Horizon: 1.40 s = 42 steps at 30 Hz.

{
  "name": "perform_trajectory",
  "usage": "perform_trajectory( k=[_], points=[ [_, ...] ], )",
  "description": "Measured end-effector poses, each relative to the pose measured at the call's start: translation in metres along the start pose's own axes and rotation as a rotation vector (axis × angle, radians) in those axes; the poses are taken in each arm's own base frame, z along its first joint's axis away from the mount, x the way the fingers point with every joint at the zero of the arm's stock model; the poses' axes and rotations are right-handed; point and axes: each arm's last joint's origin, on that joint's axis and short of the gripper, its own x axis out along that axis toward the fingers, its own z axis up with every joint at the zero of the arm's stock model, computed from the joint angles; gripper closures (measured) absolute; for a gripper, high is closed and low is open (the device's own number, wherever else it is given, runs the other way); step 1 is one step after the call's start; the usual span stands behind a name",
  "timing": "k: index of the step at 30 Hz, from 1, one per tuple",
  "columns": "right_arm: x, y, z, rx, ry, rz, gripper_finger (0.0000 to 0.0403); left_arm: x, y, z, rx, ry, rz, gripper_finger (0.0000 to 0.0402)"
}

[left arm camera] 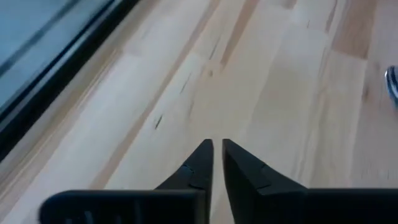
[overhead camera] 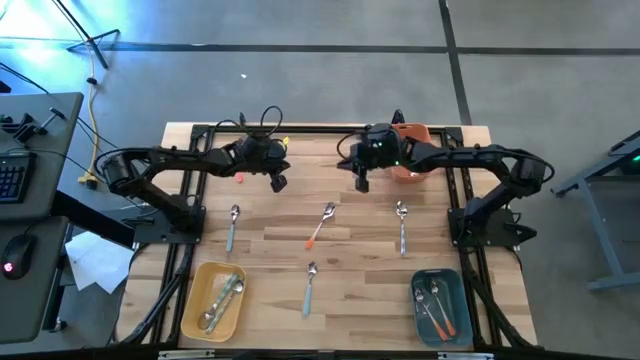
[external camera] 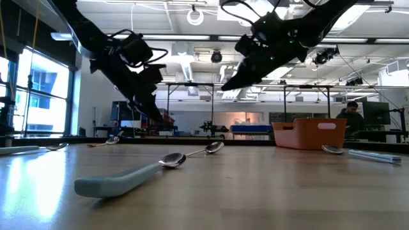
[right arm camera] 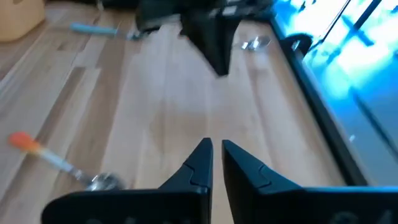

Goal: Sort silverware by color (type)
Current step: Put the top left blue spoon into the orange bin

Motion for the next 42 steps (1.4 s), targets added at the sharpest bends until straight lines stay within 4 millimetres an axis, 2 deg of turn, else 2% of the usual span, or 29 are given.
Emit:
perform_trajectory(
  k=[6,10,14,20,26,33,38,42],
  points=[
    [0.004,-0.005,-0.001,-0.063,-0.025,-0.013,0.0401,-0.010,-0.001,0.001,-0.022,0.120,0.014,0.0321],
    [0.018,-0.007,-0.006,-0.080,-0.092,0.042,0.0402,-0.020,-0.010,0.001,-0.020,0.163,-0.009,0.0295],
    [0.042,-0.005,-0.012,-0.076,-0.225,0.110,0.0402,-0.038,-0.025,0.000,0.014,0.215,-0.010,0.0290],
    [0.067,0.006,-0.028,-0.056,-0.220,0.136,0.0403,-0.070,-0.049,-0.002,-0.019,0.383,0.017,0.0307],
    [0.075,0.027,-0.027,-0.055,-0.199,0.175,0.0403,-0.093,-0.073,-0.015,-0.099,0.614,0.024,0.0307],
    [0.082,0.056,-0.024,-0.107,-0.125,0.109,0.0403,-0.114,-0.095,-0.034,-0.230,0.841,0.067,0.0246],
    [0.085,0.081,-0.020,-0.126,-0.091,0.071,0.0403,-0.123,-0.111,-0.042,-0.303,0.877,0.127,0.0203],
    [0.086,0.099,-0.017,-0.160,-0.079,0.060,0.0403,-0.115,-0.114,-0.056,-0.350,0.851,0.155,0.0194]
  ],
)
